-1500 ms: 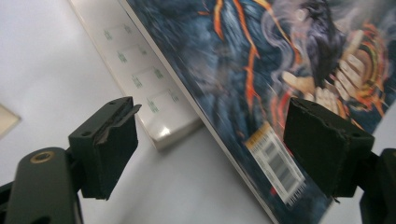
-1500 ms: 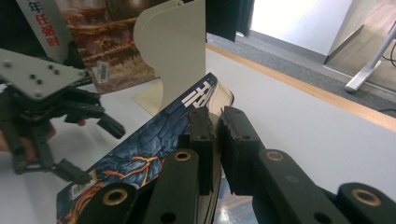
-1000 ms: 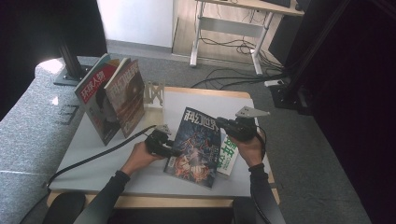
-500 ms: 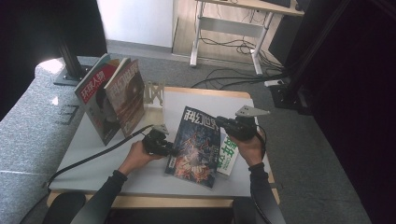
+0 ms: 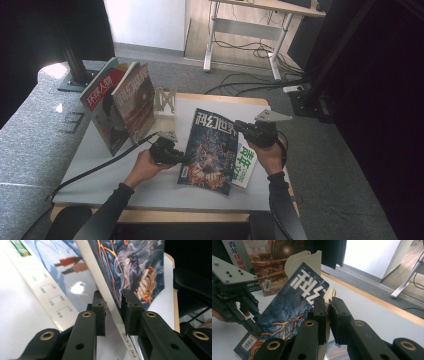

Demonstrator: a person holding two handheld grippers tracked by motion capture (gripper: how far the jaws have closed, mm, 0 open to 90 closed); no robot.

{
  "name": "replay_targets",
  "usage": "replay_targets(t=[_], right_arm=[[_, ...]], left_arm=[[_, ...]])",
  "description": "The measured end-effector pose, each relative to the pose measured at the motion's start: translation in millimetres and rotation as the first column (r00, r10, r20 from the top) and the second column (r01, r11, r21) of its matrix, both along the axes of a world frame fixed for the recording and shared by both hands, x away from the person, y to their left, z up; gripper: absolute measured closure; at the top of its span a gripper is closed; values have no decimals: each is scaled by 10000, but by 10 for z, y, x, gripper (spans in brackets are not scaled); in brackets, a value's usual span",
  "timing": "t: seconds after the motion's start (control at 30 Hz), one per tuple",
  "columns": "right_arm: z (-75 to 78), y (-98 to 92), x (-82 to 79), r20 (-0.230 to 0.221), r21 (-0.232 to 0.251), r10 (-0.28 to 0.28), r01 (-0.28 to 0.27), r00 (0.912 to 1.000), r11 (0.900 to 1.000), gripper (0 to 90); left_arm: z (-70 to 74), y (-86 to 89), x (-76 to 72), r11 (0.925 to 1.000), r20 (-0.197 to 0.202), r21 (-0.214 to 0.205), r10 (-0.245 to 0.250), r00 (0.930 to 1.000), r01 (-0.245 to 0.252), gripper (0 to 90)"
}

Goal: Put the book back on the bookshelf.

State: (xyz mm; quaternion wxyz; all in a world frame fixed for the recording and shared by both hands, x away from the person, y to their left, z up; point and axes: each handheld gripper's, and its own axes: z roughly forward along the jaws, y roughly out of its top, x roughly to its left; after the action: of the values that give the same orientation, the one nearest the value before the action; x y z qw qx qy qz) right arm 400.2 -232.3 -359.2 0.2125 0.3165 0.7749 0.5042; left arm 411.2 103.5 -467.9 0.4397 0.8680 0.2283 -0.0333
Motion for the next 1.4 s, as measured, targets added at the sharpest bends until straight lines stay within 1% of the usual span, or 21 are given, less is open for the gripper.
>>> replay_targets(t=[0.17, 0.27, 0.5, 0.57, 0.67, 0.87, 0.93, 1.07, 1.17, 1.27, 1.4], right_arm=[[96, 33, 14, 282, -92, -43, 45, 9996, 9999, 813], [148, 35, 26, 398, -35, -110, 112, 9991, 9999, 814], [280, 43, 41, 688, 19, -175, 174, 9975, 9998, 816], [326, 43, 40, 796, 1, -183, 184, 9967, 9998, 815], [379, 47, 41, 922, 6, -216, 216, 9955, 9998, 816], [463, 72, 42, 1168, -44, -306, 314, 9927, 9995, 816], [495, 70, 36, 1254, -29, -318, 324, 9916, 9995, 816], [559, 63, 16, 1447, -1, -347, 351, 9889, 9994, 817], [600, 66, 1, 1576, 36, -386, 386, 9868, 9993, 817], [631, 72, -9, 1700, 75, -409, 402, 9846, 9992, 816], [660, 80, -16, 1810, 89, -443, 434, 9825, 9990, 817]], left_arm=[[108, 48, -13, 9999, 349, -36, 101, 9993, -100, 777], [171, 72, -29, 10000, 592, -75, 63, 9982, -59, 786], [297, 97, -49, 9996, 857, -261, 83, 9963, -61, 788], [323, 111, -45, 9988, 794, -473, 128, 9968, -90, 791], [356, 126, -42, 9981, 860, -604, 191, 9961, -139, 793], [441, 123, -44, 9981, 1148, -593, 234, 9931, -167, 793], [475, 129, -42, 9976, 1160, -681, 214, 9930, -136, 794], [536, 139, -49, 9971, 1407, -731, 321, 9895, -220, 798], [557, 149, -46, 9957, 1443, -886, 414, 9887, -287, 803], [572, 159, -43, 9942, 1586, -987, 579, 9857, -425, 808], [582, 166, -38, 9929, 1858, -989, 835, 9790, -659, 812]])
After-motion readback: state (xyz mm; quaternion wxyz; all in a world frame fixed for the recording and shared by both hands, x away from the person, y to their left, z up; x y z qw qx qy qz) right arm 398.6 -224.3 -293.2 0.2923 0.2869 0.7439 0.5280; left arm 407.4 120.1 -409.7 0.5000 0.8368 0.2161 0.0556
